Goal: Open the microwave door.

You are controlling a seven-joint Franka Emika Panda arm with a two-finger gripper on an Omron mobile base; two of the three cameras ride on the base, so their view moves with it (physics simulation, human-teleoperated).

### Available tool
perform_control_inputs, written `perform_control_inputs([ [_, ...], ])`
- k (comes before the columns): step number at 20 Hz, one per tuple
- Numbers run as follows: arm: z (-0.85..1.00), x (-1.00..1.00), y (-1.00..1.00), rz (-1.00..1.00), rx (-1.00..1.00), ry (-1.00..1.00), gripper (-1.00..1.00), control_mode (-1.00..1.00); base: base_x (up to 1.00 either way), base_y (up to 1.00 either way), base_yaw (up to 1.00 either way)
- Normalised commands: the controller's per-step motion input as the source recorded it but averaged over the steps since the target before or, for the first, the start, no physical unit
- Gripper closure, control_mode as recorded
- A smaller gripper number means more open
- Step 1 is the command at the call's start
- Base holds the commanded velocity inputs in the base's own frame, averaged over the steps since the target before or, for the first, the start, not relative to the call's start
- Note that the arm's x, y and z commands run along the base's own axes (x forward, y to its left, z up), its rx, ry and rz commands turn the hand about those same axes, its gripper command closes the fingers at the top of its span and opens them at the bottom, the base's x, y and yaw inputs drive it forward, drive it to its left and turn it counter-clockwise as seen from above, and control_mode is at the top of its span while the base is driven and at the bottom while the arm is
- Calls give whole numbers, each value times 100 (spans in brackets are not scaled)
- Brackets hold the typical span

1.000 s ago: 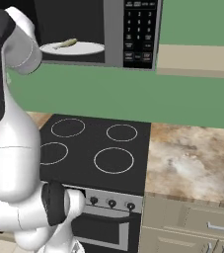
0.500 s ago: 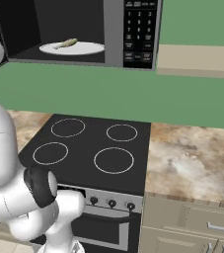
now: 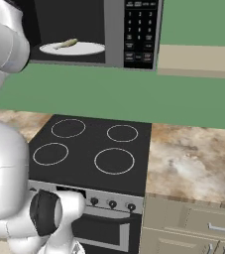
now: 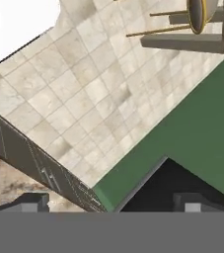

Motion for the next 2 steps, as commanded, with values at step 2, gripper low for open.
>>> perform_control_inputs([
  [2, -3, 4, -100, -21, 11, -18, -100, -100, 0, 0, 0],
])
